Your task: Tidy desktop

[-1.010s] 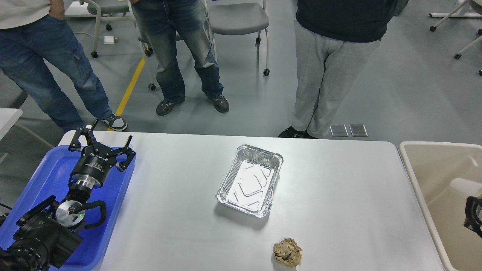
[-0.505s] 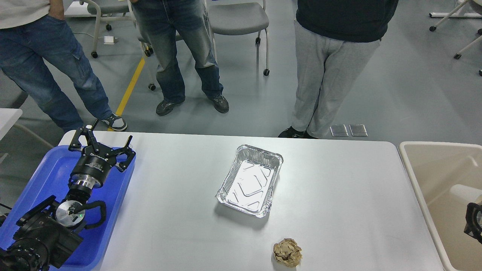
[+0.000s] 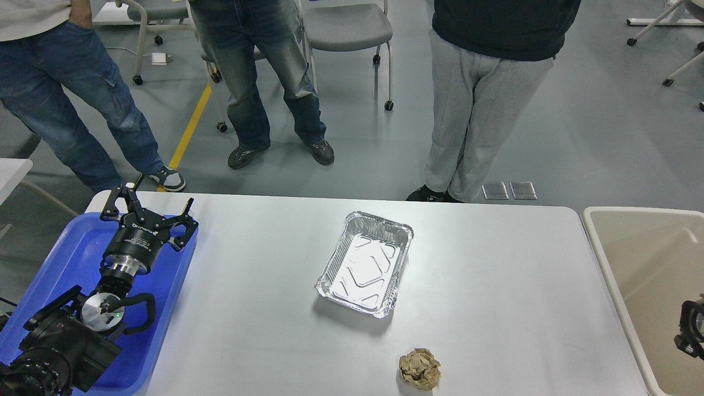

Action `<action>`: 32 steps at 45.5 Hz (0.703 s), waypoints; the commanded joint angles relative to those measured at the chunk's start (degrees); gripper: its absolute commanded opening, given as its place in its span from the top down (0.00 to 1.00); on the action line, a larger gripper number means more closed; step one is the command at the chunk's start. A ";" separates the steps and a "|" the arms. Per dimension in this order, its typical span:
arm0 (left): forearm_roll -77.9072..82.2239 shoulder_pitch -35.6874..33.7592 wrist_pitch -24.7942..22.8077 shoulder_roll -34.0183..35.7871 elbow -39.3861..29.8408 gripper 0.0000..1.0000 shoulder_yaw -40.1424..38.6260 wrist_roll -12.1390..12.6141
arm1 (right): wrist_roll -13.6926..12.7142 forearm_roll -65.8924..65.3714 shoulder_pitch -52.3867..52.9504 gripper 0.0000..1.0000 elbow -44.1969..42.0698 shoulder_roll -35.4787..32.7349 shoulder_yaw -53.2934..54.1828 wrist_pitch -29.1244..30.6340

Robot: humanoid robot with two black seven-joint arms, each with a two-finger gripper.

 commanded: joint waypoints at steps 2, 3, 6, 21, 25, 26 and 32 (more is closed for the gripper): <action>0.00 0.00 0.00 0.00 0.00 0.00 0.00 0.00 | 0.23 -2.77 1.76 0.00 1.35 -0.30 0.92 1.90; 0.00 0.00 0.00 0.00 0.08 0.00 0.00 0.00 | 0.23 -2.77 2.03 0.00 1.78 -0.48 1.45 2.34; 0.00 0.00 0.00 0.00 0.00 0.00 0.00 0.00 | 0.23 -2.95 2.56 0.00 2.67 -1.00 3.38 4.10; 0.00 0.00 0.00 0.00 0.08 0.00 0.00 0.00 | 0.32 -10.50 5.11 0.00 13.20 -6.27 18.49 8.94; 0.00 0.00 0.00 0.00 0.08 0.00 0.00 0.00 | 0.32 -13.92 5.19 0.00 17.69 -7.33 24.02 9.12; 0.00 0.00 0.00 0.00 0.00 0.00 0.00 0.00 | 0.32 -14.72 5.19 0.00 18.91 -7.51 25.69 9.12; 0.00 0.00 0.00 0.00 0.00 0.00 0.00 0.00 | 0.32 -19.99 5.19 0.00 25.51 -7.77 34.05 9.20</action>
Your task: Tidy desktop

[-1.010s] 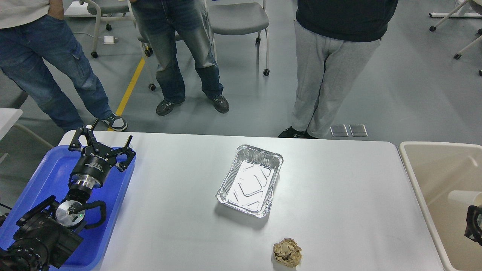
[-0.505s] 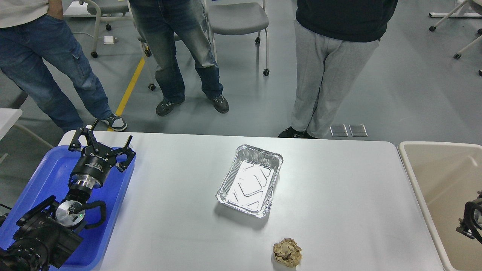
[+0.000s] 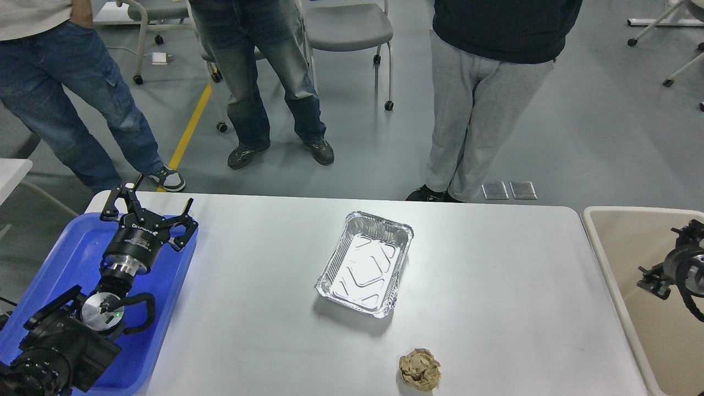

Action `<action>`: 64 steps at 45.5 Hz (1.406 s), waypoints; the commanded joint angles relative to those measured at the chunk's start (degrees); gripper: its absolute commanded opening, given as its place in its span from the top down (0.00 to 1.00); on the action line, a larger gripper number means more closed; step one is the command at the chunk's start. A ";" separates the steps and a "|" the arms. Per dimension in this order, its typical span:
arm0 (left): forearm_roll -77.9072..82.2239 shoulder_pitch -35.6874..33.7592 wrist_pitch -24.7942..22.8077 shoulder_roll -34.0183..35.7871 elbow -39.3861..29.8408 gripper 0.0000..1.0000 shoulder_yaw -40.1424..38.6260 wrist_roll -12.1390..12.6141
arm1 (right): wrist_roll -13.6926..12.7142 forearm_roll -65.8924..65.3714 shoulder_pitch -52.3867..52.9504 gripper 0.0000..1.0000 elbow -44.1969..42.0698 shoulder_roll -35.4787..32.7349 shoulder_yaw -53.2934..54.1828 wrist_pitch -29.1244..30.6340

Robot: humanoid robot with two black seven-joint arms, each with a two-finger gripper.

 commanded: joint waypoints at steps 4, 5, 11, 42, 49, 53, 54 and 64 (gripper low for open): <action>0.00 0.00 0.00 0.00 -0.04 0.00 0.00 0.00 | 0.03 -10.08 0.97 0.00 13.62 -1.43 17.69 1.09; 0.00 0.00 0.00 0.00 -0.04 0.00 0.00 0.00 | 0.03 -10.44 1.24 0.00 14.32 -1.35 18.48 1.09; 0.00 0.00 0.00 0.00 -0.04 0.00 0.00 0.00 | 0.12 -11.32 2.03 0.00 17.57 -0.47 21.82 1.09; 0.00 0.00 0.00 0.00 -0.04 0.00 0.00 0.00 | 2.76 -9.82 5.02 0.00 17.41 11.83 28.77 5.04; 0.00 0.00 0.00 0.00 -0.04 0.00 0.00 0.00 | 2.76 -9.74 4.41 0.00 17.40 13.07 29.38 7.85; 0.00 0.00 0.00 0.00 -0.04 0.00 0.00 0.00 | 2.76 -8.51 4.05 0.00 17.40 13.77 29.38 8.38; 0.00 0.00 0.00 0.00 -0.04 0.00 0.00 0.00 | 2.76 -8.24 3.97 0.00 17.40 13.86 29.30 8.38; 0.00 0.00 0.00 0.00 -0.04 0.00 0.00 0.00 | 2.76 -7.36 2.91 0.00 17.58 15.18 29.12 9.26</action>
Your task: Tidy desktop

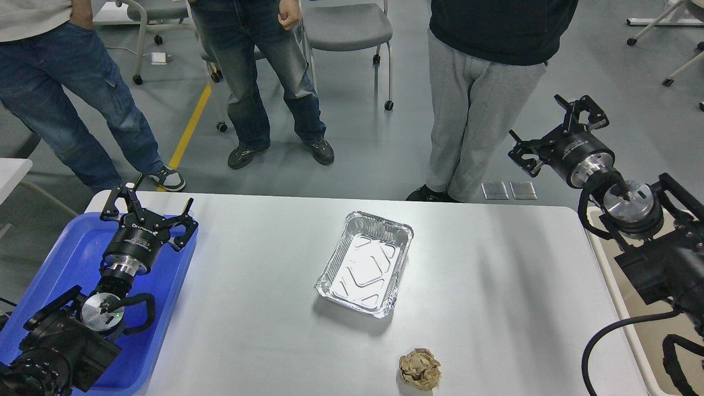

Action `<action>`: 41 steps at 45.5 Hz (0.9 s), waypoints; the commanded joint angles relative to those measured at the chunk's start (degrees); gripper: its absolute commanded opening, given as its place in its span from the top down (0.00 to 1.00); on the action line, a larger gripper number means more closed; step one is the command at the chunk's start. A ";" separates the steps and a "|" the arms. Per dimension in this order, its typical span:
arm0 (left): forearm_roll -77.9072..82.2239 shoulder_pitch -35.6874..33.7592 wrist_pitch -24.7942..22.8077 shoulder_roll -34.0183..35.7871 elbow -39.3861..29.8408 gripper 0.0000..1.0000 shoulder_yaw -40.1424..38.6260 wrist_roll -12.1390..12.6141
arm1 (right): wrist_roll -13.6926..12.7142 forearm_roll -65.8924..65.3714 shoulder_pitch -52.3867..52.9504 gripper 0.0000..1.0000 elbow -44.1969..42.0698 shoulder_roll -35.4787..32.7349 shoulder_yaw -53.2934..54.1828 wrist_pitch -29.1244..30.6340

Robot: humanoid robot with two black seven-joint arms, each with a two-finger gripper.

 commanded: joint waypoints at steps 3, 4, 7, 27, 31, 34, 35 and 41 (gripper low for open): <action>0.00 0.00 0.00 0.00 -0.01 0.00 0.00 0.00 | 0.04 1.00 -0.98 0.00 0.11 2.17 0.02 1.69; 0.00 0.00 0.00 0.00 -0.01 0.00 0.00 0.00 | 0.04 1.00 -0.98 0.00 0.11 2.26 0.02 1.69; 0.00 0.00 0.00 0.00 -0.01 0.00 0.00 0.00 | 0.04 1.00 -0.98 0.00 0.02 2.70 0.11 1.96; 0.00 0.00 0.00 0.00 -0.01 0.00 0.00 0.00 | 5.12 -0.05 -1.24 0.00 -8.24 4.98 -0.86 6.61; 0.00 0.00 0.00 0.00 -0.01 0.00 0.00 0.00 | 7.68 -0.40 -1.33 0.00 -10.00 4.98 -3.05 8.80; 0.00 0.00 0.00 0.00 -0.01 0.00 0.00 0.00 | 9.26 -1.19 -1.24 0.00 -11.40 5.07 -6.30 9.16; 0.00 0.00 0.00 0.00 -0.01 0.00 0.00 0.00 | 9.96 -1.37 -1.16 0.00 -11.75 5.07 -7.27 9.16; 0.00 0.00 0.00 0.00 -0.01 0.00 0.00 0.00 | 12.16 -1.72 -0.45 0.00 -12.90 5.07 -13.07 9.08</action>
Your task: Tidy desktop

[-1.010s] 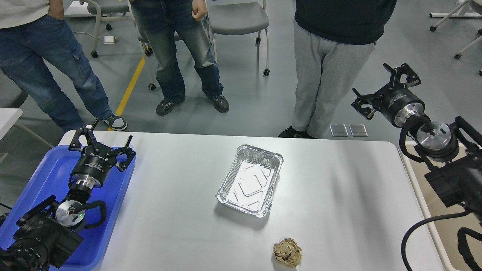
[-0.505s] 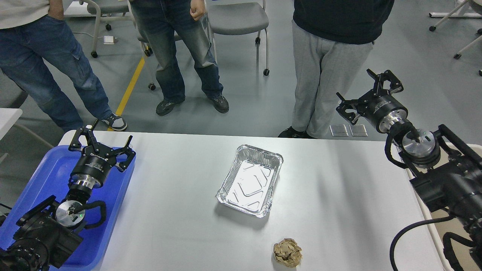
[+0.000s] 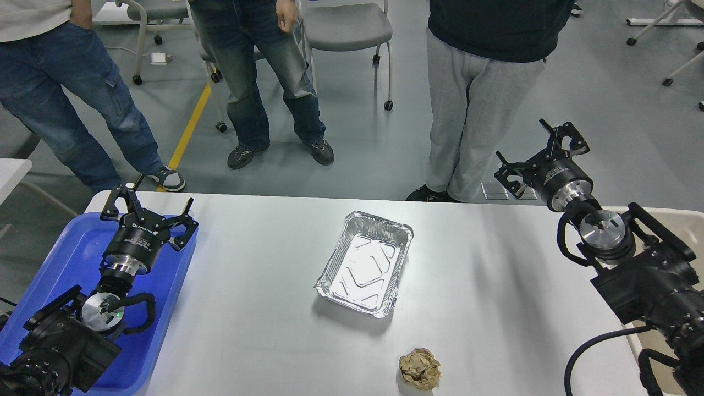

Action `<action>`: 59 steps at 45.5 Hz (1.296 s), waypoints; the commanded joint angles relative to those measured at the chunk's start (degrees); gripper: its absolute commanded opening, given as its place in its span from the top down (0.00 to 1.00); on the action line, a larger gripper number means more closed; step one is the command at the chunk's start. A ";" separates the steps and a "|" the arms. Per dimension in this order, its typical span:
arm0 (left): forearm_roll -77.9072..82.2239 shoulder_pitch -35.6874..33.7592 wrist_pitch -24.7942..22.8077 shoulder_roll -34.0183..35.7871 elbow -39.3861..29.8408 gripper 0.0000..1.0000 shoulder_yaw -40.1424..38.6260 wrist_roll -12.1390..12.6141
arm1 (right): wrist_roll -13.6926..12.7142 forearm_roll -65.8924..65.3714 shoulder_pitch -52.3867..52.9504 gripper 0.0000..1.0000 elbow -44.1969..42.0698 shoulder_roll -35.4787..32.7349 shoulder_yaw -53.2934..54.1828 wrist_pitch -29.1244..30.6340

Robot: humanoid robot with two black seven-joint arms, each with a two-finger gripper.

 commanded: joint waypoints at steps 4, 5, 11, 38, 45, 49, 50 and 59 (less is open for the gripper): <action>0.00 0.00 0.00 0.00 0.00 0.00 0.00 0.00 | 5.50 -1.23 1.39 0.00 -3.47 0.38 -9.42 0.84; 0.00 0.00 0.00 0.00 0.00 0.00 0.00 0.00 | 5.68 -1.32 1.74 0.00 -3.73 0.47 -9.68 0.75; 0.00 0.00 0.00 0.00 0.00 0.00 0.00 0.00 | 6.65 -2.72 3.50 0.00 -7.33 2.14 -13.02 0.66; 0.00 0.00 0.00 0.00 0.00 0.00 0.00 0.00 | 11.75 -5.19 6.58 0.00 -9.62 5.66 -22.08 0.57; 0.00 0.00 0.00 0.00 0.00 0.00 0.00 0.00 | 11.83 -5.19 6.49 0.00 -9.80 5.66 -22.17 0.57; 0.00 0.00 0.00 0.00 0.00 0.00 0.00 0.00 | 11.92 -5.19 6.40 0.00 -11.28 5.83 -22.08 0.49; 0.00 0.00 0.00 0.00 0.00 0.00 0.00 0.00 | 12.01 -5.19 6.40 0.00 -11.73 6.01 -22.08 0.49; 0.00 0.00 0.00 0.00 0.00 0.00 0.00 0.00 | 12.10 -5.19 7.89 0.00 -20.07 9.08 -21.82 0.13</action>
